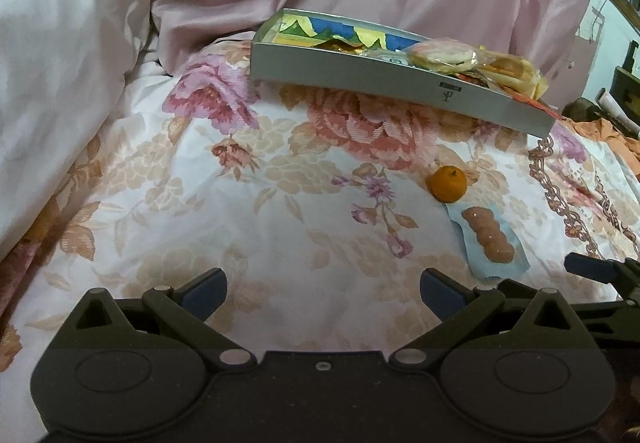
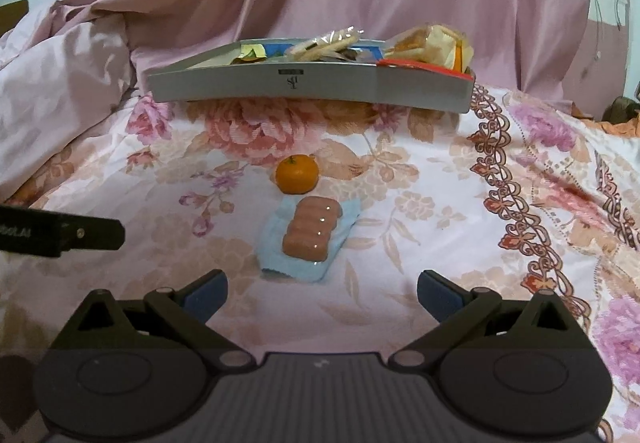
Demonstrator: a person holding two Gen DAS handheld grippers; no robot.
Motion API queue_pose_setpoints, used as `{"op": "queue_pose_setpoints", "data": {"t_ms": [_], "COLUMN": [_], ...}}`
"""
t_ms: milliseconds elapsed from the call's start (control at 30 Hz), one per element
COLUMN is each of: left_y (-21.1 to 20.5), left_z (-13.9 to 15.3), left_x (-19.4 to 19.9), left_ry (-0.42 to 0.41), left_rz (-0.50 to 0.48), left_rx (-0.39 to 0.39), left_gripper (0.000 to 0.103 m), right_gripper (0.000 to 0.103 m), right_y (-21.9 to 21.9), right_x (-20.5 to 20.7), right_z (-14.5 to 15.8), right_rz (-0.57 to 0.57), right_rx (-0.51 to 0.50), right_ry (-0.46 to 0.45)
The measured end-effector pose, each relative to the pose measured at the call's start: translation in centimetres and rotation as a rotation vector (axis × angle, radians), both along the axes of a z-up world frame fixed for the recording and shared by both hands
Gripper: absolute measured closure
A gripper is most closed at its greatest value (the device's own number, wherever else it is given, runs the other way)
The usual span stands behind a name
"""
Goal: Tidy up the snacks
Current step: 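Move both tools back toward the orange and the blue-wrapped sweets pack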
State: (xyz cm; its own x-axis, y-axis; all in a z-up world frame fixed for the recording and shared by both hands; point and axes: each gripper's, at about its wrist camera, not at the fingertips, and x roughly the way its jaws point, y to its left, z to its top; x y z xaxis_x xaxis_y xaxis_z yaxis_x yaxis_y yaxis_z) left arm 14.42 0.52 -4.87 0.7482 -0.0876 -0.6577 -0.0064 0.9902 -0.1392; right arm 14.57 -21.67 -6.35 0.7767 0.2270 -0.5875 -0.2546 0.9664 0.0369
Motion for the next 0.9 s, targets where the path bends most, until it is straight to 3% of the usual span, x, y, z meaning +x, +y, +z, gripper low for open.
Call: {"op": "queue_pose_setpoints", "data": {"t_ms": [367, 533, 733, 900], "left_y": [1.2, -0.5, -4.0, -5.4], "left_z": [0.3, 0.6, 0.1, -0.1], "left_x": [2.4, 4.9, 8.0, 10.2], "left_ry": [0.018, 0.021, 0.046, 0.054], "left_rz": [0.061, 0.005, -0.13, -0.16], "left_rx": [-0.059, -0.093, -0.094, -0.091], "left_gripper": [0.001, 0.001, 0.001, 0.001], "right_gripper": [0.0, 0.0, 0.0, 0.001], "right_y": [2.3, 2.4, 1.4, 0.4], "right_x": [3.4, 4.6, 4.9, 5.2], "right_z": [-1.3, -1.7, -1.8, -1.7], "right_rz": [0.045, 0.045, 0.004, -0.024], "right_rx": [-0.036, -0.021, -0.002, -0.021], "right_ry": [0.012, 0.046, 0.05, 0.041]}}
